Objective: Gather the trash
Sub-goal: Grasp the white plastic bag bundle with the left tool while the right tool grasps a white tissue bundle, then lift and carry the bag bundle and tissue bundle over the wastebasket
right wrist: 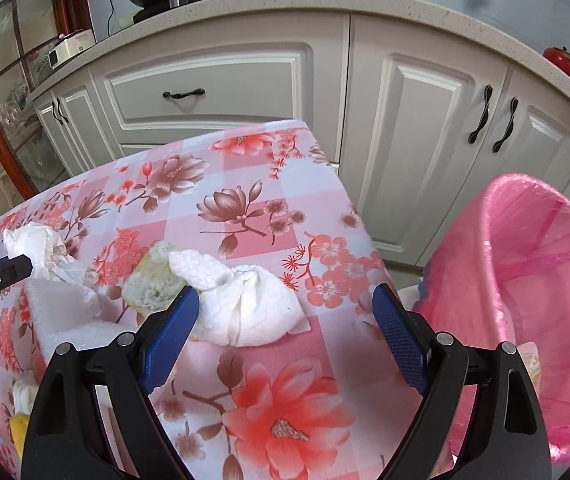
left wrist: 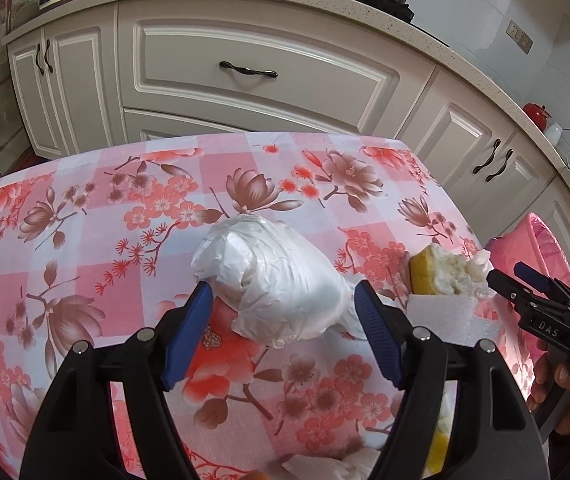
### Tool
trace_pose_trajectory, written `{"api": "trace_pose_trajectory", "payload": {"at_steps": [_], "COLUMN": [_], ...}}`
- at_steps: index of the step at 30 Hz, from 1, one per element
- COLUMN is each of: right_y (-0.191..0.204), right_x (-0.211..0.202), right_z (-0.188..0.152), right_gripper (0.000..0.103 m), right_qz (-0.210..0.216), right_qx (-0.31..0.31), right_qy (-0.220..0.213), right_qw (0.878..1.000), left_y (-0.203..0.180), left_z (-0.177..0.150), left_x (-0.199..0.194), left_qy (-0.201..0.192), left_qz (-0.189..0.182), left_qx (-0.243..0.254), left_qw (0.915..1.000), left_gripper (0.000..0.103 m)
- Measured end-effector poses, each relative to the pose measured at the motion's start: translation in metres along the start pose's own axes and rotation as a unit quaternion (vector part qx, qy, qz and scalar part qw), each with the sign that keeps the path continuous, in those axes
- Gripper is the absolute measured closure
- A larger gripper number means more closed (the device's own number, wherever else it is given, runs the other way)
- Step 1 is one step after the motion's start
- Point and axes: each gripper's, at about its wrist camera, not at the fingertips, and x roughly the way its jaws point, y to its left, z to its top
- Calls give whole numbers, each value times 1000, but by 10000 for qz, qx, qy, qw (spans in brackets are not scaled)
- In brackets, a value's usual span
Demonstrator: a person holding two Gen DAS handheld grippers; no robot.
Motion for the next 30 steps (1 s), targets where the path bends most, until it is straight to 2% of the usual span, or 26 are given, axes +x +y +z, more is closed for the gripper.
{"api": "trace_pose_trajectory", "payload": {"at_steps": [3,5,6,9,12,17,20,30], "right_y": [1,2,2,2,5,9,8,0], "right_x": [5,9,11,15,17,14,11,-12], "right_z": [0,-1,-1,-2,-3,-4,-4,-2], "right_gripper": [20,23,27,33,52,66,70,72], "right_qz": [17,31,40,100,154,239,251,204], "right_qx": [-31,-50,-47,-64,-112,-200,-189,-138], "right_qy": [66,121,157,219,258,251,226,-34], "right_qw": [10000,9999,9999,9997,9995,9992,9993,9997], "left_y": [0,0,-1,-2,-3,-5,-6,-9], "left_z": [1,2,2,2,2,1,2,6], "left_x": [5,9,10,12,13,13,10,-10], "left_qy": [69,125,139,134,145,145,122,-71], "left_qz": [33,28,15,23,7,-11,-23,34], "left_qx": [29,43,51,107,131,152,149,169], "left_qw": [10000,9999,9999,9999,9998,9998,9998,9998], "left_gripper": [34,46,49,56,63,72,76,76]}}
